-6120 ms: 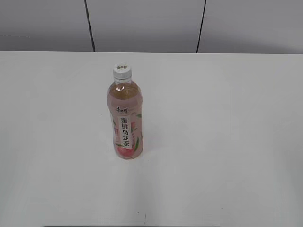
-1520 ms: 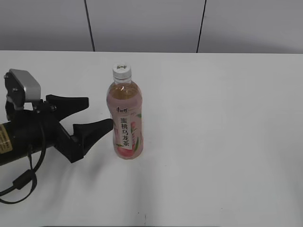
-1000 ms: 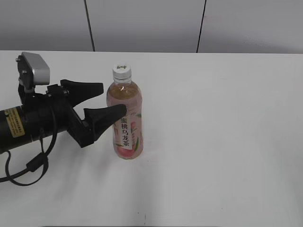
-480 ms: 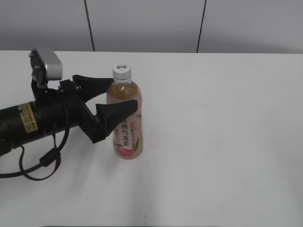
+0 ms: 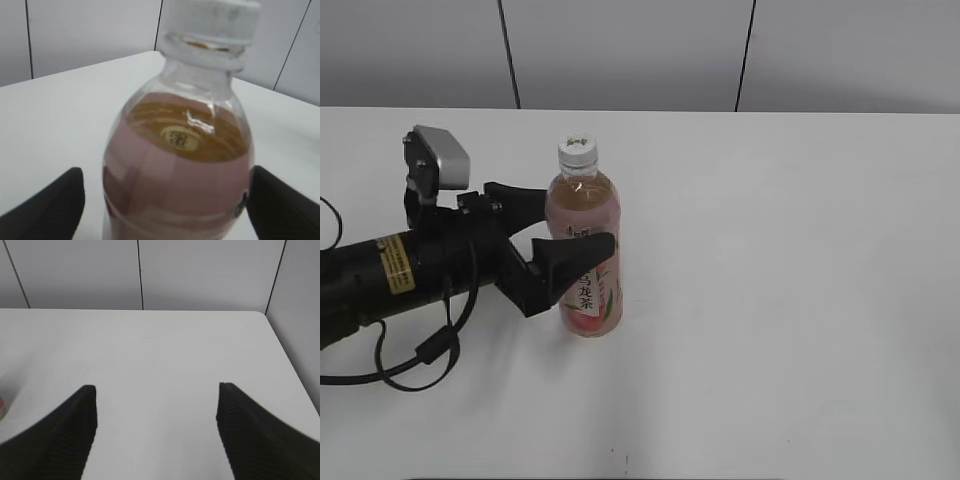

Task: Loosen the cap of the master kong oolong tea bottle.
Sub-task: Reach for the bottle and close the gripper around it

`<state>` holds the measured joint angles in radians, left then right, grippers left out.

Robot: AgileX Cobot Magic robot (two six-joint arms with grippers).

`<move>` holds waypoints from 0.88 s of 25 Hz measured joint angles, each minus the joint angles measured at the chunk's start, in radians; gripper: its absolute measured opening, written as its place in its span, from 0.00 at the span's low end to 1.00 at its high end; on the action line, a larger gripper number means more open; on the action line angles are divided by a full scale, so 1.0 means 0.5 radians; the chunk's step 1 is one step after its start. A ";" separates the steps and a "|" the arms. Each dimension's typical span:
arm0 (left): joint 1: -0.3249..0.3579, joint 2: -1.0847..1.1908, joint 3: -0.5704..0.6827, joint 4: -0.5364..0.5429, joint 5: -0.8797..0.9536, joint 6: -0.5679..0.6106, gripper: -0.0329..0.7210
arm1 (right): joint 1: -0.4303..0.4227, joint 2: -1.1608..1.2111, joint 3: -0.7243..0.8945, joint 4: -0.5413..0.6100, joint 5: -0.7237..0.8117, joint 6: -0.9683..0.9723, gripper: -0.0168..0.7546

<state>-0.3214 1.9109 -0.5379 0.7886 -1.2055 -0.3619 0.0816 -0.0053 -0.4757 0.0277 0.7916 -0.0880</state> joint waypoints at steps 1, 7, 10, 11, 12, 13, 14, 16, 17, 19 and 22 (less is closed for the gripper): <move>-0.012 0.005 -0.010 -0.011 0.000 0.000 0.83 | 0.000 0.000 0.000 0.000 0.000 0.000 0.75; -0.090 0.012 -0.046 -0.085 -0.002 0.000 0.83 | 0.000 0.000 0.000 0.000 0.000 0.000 0.75; -0.090 0.012 -0.049 -0.089 -0.002 0.000 0.82 | 0.000 0.000 0.000 0.000 0.000 0.000 0.75; -0.090 0.012 -0.050 -0.091 -0.002 0.000 0.81 | 0.000 0.000 0.000 0.000 0.000 0.000 0.75; -0.090 0.014 -0.052 -0.095 -0.002 0.000 0.80 | 0.000 0.000 0.000 0.000 0.000 0.000 0.75; -0.090 0.014 -0.054 -0.101 -0.002 0.000 0.78 | 0.000 0.000 0.000 0.000 0.000 0.000 0.75; -0.090 0.014 -0.055 -0.104 -0.002 0.000 0.75 | 0.000 0.000 0.000 0.000 0.000 0.000 0.75; -0.090 0.014 -0.056 -0.113 -0.002 0.000 0.69 | 0.000 0.000 0.000 0.000 0.000 0.000 0.75; -0.090 0.014 -0.056 -0.113 -0.002 0.000 0.66 | 0.000 0.000 0.000 0.000 0.000 0.000 0.75; -0.090 0.014 -0.056 -0.113 -0.002 0.000 0.66 | 0.000 0.000 0.000 0.000 0.000 0.000 0.75; -0.090 0.014 -0.056 -0.113 -0.002 0.000 0.66 | 0.000 0.000 0.000 0.000 0.000 0.000 0.75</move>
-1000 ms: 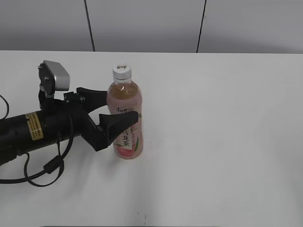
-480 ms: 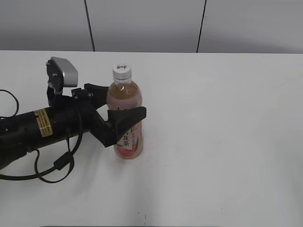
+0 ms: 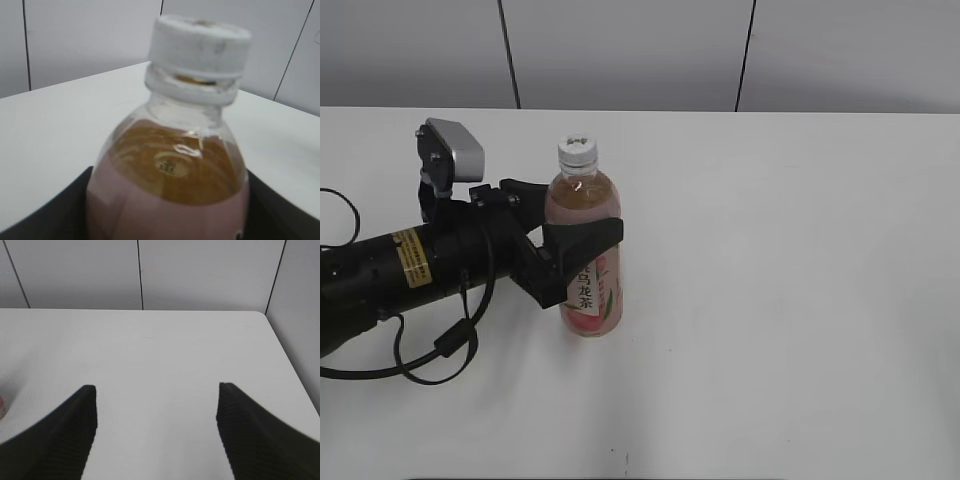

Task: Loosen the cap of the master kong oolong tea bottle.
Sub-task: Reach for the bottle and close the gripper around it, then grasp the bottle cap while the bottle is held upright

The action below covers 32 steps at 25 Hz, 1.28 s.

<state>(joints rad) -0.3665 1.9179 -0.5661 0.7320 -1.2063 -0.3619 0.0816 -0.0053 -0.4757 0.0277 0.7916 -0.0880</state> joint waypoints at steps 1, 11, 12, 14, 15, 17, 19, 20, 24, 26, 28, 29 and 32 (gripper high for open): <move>0.000 0.000 0.000 0.000 0.000 0.000 0.66 | 0.000 0.000 0.000 0.000 0.000 0.000 0.75; 0.000 0.000 0.000 0.000 0.000 0.000 0.66 | 0.000 0.000 0.000 0.000 -0.025 0.000 0.75; 0.000 0.000 0.000 0.000 0.000 0.000 0.66 | 0.000 0.000 0.000 0.000 -0.046 0.000 0.75; 0.000 0.000 0.000 0.000 0.000 0.000 0.66 | 0.000 0.000 0.000 0.000 -0.120 0.000 0.75; 0.000 0.000 0.000 0.000 0.000 0.000 0.66 | 0.000 0.000 0.000 0.000 -0.184 0.000 0.75; 0.000 0.000 0.000 0.000 0.000 0.000 0.66 | 0.000 0.000 0.000 0.000 -0.324 0.002 0.75; 0.000 0.000 0.000 0.000 0.000 0.000 0.66 | 0.000 0.000 0.000 0.020 -0.455 0.024 0.75; 0.000 0.000 0.000 0.000 0.000 0.000 0.66 | 0.000 0.000 0.000 0.033 -0.499 0.034 0.75; 0.000 0.000 0.000 0.000 0.000 0.000 0.66 | 0.000 0.000 0.000 0.039 -0.552 0.043 0.75; 0.000 0.000 0.000 0.000 0.000 0.000 0.66 | 0.000 0.000 0.000 0.041 -0.578 0.046 0.75; 0.000 0.000 0.000 0.000 0.000 0.000 0.66 | 0.000 0.000 0.000 0.042 -0.614 0.046 0.75; 0.000 0.000 0.000 0.000 0.000 0.000 0.66 | 0.000 0.000 0.000 0.042 -0.624 0.046 0.75; 0.000 0.000 0.000 0.000 0.000 0.000 0.66 | 0.000 0.000 0.000 0.043 -0.631 0.046 0.75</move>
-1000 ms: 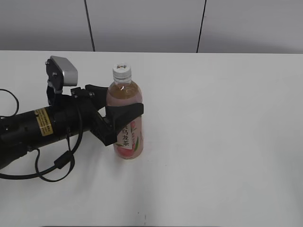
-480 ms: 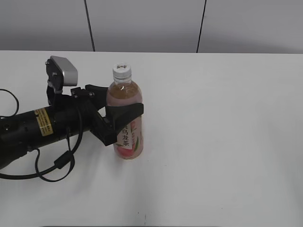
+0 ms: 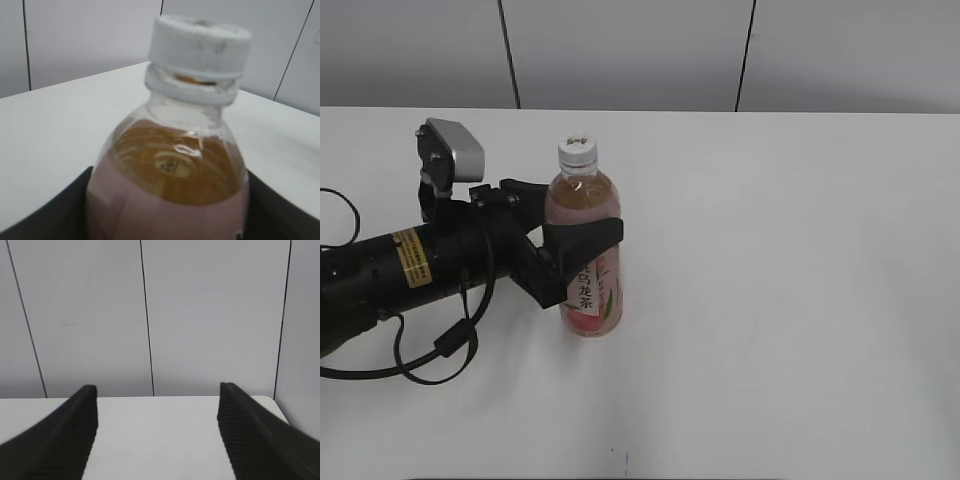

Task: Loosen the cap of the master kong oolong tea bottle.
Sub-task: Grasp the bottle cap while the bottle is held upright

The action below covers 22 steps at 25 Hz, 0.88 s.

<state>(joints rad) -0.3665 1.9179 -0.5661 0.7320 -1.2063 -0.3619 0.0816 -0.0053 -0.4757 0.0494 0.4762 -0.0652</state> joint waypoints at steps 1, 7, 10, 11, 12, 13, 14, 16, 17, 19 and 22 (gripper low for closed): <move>0.000 0.000 0.000 0.000 0.000 0.000 0.66 | 0.000 0.000 0.000 0.000 0.000 0.000 0.75; 0.000 0.000 0.000 0.000 0.000 0.000 0.66 | 0.000 0.000 0.000 0.003 0.000 0.000 0.75; 0.000 0.000 0.000 0.000 0.000 0.000 0.66 | 0.000 0.000 0.000 0.060 -0.001 0.035 0.75; 0.000 0.000 0.000 0.000 0.000 0.000 0.66 | 0.000 0.000 0.000 0.084 -0.002 0.040 0.75; 0.000 0.000 0.000 0.000 0.000 0.000 0.66 | 0.000 0.000 0.000 0.094 -0.002 0.047 0.75; 0.000 0.000 0.000 0.000 0.000 0.000 0.66 | 0.000 0.006 0.000 0.101 -0.004 0.049 0.75; 0.000 0.000 0.000 0.000 0.000 0.000 0.66 | 0.000 0.028 0.000 0.103 -0.009 0.049 0.75; 0.000 0.000 0.000 0.000 0.000 0.000 0.66 | -0.001 0.130 0.000 0.108 -0.015 0.054 0.73; 0.000 0.000 0.000 0.000 0.000 0.000 0.66 | -0.003 0.189 0.000 0.108 -0.015 0.053 0.72; 0.000 0.000 0.000 0.000 0.000 0.000 0.66 | -0.003 0.351 0.000 0.114 -0.031 0.053 0.69; 0.000 0.000 0.000 0.000 0.000 0.000 0.66 | -0.003 0.607 -0.005 0.146 -0.113 0.053 0.64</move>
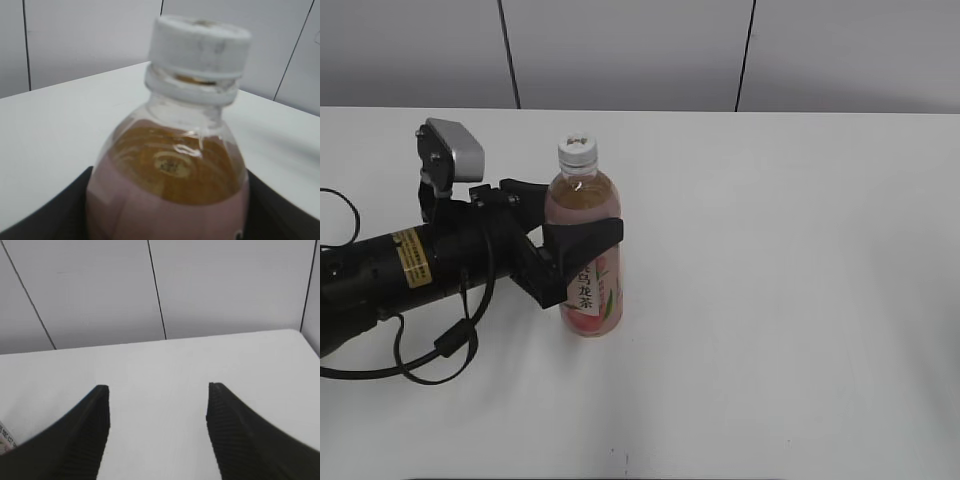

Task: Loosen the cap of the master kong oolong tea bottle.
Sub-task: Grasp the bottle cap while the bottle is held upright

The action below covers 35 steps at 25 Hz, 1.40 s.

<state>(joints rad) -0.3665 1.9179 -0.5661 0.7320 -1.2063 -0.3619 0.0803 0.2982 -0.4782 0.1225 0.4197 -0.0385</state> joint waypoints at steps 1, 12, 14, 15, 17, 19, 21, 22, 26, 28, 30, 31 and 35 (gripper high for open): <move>0.000 0.000 0.000 0.000 0.000 0.000 0.66 | 0.000 0.095 -0.006 0.030 -0.032 0.000 0.62; 0.000 0.000 0.000 0.000 0.000 0.000 0.66 | 0.000 1.151 -0.490 0.135 -0.073 -0.433 0.59; 0.000 0.000 0.000 0.002 -0.003 0.000 0.66 | 0.000 1.322 -0.666 0.156 0.036 -0.543 0.59; 0.000 0.000 0.000 0.002 -0.003 0.000 0.66 | 0.000 1.408 -0.747 0.174 0.104 -0.597 0.59; 0.000 0.000 0.000 0.002 -0.003 0.000 0.66 | 0.000 1.565 -0.941 0.224 0.250 -0.713 0.59; 0.000 0.000 0.000 0.002 -0.003 0.000 0.66 | 0.000 1.711 -1.110 0.300 0.403 -0.844 0.58; 0.000 0.000 0.000 0.002 -0.005 0.000 0.66 | 0.000 1.848 -1.274 0.408 0.559 -0.969 0.57; 0.000 0.000 0.000 0.002 -0.005 0.000 0.66 | 0.000 1.898 -1.336 0.470 0.619 -1.038 0.57; 0.000 0.000 0.000 0.002 -0.005 0.000 0.66 | 0.002 2.096 -1.592 0.671 0.865 -1.264 0.57; 0.000 0.000 0.000 0.002 -0.005 0.000 0.66 | 0.002 2.191 -1.715 0.748 0.984 -1.352 0.57; 0.000 0.000 0.000 0.002 -0.005 0.000 0.66 | 0.010 2.279 -1.832 0.784 1.088 -1.416 0.57; 0.000 0.000 0.000 0.002 -0.005 0.000 0.66 | 0.023 2.328 -1.898 0.792 1.136 -1.440 0.57; 0.000 0.000 0.000 0.002 -0.005 0.000 0.66 | 0.133 2.527 -2.166 0.770 1.302 -1.503 0.57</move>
<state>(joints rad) -0.3665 1.9179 -0.5661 0.7329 -1.2088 -0.3619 0.1466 1.5618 -1.5611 0.5075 1.0707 -0.7899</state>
